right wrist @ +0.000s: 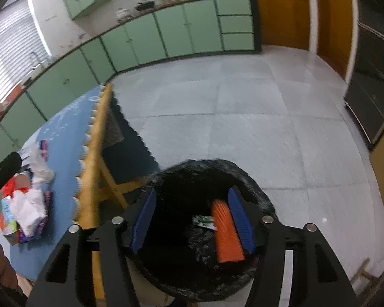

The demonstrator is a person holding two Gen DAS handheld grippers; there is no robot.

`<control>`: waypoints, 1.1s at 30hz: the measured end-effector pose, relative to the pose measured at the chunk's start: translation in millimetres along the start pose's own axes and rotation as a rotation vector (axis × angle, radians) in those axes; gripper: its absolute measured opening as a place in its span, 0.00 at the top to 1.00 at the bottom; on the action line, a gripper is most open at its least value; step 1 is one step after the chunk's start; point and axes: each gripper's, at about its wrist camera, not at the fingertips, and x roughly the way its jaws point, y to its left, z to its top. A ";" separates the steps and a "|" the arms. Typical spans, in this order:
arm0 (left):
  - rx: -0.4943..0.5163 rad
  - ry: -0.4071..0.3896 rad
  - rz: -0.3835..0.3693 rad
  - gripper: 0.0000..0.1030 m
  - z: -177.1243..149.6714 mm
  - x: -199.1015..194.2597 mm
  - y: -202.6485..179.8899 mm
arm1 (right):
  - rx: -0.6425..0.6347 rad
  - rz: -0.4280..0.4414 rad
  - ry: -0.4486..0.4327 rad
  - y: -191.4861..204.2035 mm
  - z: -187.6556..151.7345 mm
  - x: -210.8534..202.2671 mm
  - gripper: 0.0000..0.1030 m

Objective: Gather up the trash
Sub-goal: 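Carry both items to the black bin and open both grippers over it, then grasp a red plastic bag with the left gripper while the right grasps a tissue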

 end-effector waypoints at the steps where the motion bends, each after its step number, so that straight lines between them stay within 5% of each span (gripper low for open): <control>1: -0.005 -0.013 0.023 0.34 0.1 -5.6 6.5 | -0.017 0.021 -0.011 10.4 2.8 -1.1 0.40; 14: -0.133 -0.086 0.425 0.25 -15.0 -73.8 118.1 | -0.258 0.348 -0.055 178.6 26.0 28.3 0.33; 23: -0.223 -0.045 0.595 0.24 -43.0 -100.5 190.7 | -0.315 0.324 0.032 219.7 16.5 73.6 0.33; 26: -0.264 -0.032 0.599 0.24 -47.0 -102.0 206.4 | -0.330 0.315 0.064 222.6 14.0 84.0 0.47; 31: -0.290 -0.028 0.570 0.24 -51.2 -94.8 221.0 | -0.358 0.316 0.090 230.3 11.4 91.0 0.89; 33: -0.296 -0.022 0.550 0.24 -48.9 -86.5 224.6 | -0.371 0.316 0.073 234.0 12.3 86.9 0.91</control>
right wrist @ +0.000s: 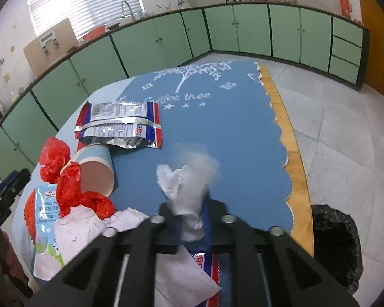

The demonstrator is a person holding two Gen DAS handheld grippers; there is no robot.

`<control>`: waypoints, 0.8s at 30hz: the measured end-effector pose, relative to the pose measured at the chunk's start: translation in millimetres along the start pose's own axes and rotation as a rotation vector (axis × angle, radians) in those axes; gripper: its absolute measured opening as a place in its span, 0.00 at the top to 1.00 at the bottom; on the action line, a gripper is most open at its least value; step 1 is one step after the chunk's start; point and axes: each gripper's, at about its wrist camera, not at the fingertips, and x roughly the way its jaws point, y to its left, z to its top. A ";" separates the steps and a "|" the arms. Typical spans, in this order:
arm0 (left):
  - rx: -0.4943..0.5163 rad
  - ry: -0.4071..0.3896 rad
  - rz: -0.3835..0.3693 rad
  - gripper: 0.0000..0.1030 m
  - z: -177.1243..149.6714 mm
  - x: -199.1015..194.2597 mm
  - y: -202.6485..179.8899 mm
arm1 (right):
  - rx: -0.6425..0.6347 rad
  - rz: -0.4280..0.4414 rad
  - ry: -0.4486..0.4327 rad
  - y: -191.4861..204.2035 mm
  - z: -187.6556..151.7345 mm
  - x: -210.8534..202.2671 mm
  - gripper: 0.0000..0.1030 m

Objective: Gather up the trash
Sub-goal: 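Grasp a red plastic bag with the left gripper while the right grasps a tissue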

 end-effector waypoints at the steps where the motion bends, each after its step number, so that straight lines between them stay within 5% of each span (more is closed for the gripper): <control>1: -0.004 0.005 -0.010 0.24 2.3 4.3 -0.6 | -0.007 -0.006 -0.013 2.0 2.0 -2.9 0.91; 7: -0.018 0.042 -0.036 0.31 11.3 31.4 -4.2 | -0.004 -0.005 -0.047 6.8 15.2 -12.8 0.92; 11: -0.028 0.102 -0.087 0.65 14.1 49.0 -5.9 | -0.002 -0.001 -0.056 9.4 19.9 -16.8 0.92; 15: -0.038 0.123 -0.130 0.83 15.0 54.6 -8.9 | -0.006 0.005 -0.068 12.5 24.0 -22.1 0.92; 24: -0.099 -0.019 -0.141 0.90 43.9 12.7 4.0 | 0.001 0.028 -0.160 15.0 37.8 -57.5 0.92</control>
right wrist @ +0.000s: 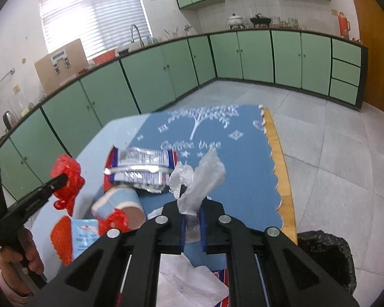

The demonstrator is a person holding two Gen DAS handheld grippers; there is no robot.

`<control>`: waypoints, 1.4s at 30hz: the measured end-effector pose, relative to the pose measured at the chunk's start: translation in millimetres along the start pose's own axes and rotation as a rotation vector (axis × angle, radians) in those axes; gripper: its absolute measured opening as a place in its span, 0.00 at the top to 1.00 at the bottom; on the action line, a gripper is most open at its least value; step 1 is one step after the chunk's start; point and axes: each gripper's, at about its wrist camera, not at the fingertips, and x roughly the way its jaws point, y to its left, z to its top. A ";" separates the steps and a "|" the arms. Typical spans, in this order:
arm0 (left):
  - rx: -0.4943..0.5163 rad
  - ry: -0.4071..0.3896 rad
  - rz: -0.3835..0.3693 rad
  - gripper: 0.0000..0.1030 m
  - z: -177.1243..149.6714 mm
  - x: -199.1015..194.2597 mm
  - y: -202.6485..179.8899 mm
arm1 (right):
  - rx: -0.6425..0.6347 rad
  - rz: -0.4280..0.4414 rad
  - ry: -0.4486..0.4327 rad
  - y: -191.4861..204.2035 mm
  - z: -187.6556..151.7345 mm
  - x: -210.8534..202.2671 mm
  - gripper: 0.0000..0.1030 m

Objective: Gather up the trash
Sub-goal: 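Grasp a red plastic bag with the left gripper while the right grasps a tissue, then carry the red bag and tissue to the bin and release both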

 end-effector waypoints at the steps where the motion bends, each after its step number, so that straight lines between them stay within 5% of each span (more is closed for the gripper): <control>1: 0.002 -0.026 -0.004 0.90 5.9 -7.5 -2.3 | 0.004 0.005 -0.011 -0.1 2.6 -4.7 0.92; 9: 0.051 -0.118 -0.109 0.90 27.0 -43.5 -45.3 | 0.042 0.029 -0.079 -7.4 14.9 -44.1 0.92; 15: 0.101 -0.111 -0.238 0.90 18.0 -56.0 -93.1 | 0.061 0.005 -0.129 -21.9 15.3 -78.4 0.92; 30: 0.242 0.036 -0.573 0.90 -41.6 -45.5 -227.3 | 0.203 -0.248 -0.131 -112.8 -32.2 -147.1 0.92; 42: 0.396 0.137 -0.671 0.90 -99.5 -23.2 -307.7 | 0.341 -0.412 -0.058 -186.5 -92.6 -169.8 0.92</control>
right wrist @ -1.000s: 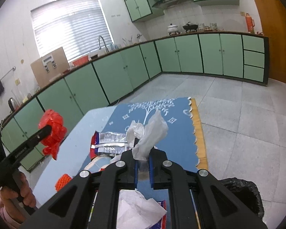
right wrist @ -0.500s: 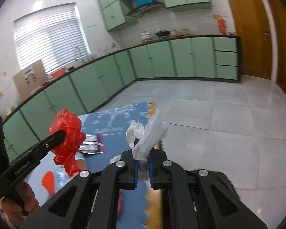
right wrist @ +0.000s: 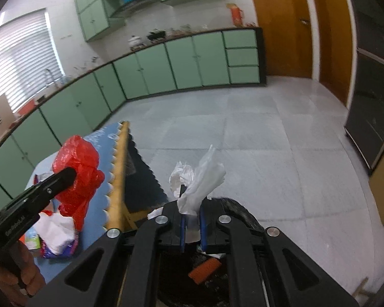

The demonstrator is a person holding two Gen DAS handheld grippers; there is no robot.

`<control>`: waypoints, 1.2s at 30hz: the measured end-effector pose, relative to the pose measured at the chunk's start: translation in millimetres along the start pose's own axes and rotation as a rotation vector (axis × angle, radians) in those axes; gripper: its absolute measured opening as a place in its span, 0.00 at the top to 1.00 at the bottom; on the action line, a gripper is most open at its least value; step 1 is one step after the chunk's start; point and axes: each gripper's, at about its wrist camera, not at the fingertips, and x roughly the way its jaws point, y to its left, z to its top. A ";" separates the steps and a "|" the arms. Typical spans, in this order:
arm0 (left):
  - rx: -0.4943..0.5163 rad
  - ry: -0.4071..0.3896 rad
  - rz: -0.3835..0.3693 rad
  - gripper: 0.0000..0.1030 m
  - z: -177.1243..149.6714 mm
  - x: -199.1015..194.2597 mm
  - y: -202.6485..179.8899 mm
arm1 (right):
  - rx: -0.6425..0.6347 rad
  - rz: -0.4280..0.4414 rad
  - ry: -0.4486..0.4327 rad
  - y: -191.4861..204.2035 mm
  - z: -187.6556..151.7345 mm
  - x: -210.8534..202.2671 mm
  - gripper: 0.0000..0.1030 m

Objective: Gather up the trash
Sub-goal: 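Carry the red bag and tissue to the bin and release both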

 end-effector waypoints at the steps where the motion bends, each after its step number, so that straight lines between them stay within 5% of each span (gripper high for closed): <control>1: 0.009 0.014 -0.002 0.90 -3.0 6.8 -3.8 | 0.009 -0.006 0.009 -5.1 -3.4 2.5 0.92; 9: 0.028 0.107 -0.012 0.88 -21.0 45.2 -11.6 | 0.042 -0.020 0.068 -26.3 -22.0 24.8 0.92; 13: 0.020 0.134 0.006 0.77 -24.8 50.6 -8.3 | 0.038 -0.022 0.097 -24.2 -31.4 34.0 0.91; 15: 0.012 0.136 0.018 0.63 -25.1 50.0 -5.0 | 0.031 -0.034 0.109 -22.8 -34.9 39.0 0.86; 25: -0.003 0.067 0.071 0.48 -14.8 19.0 5.8 | 0.005 -0.055 0.094 -11.8 -30.6 41.3 0.42; 36: -0.047 -0.106 0.394 0.38 -18.1 -87.2 74.1 | -0.118 0.129 -0.007 79.1 -6.6 27.6 0.30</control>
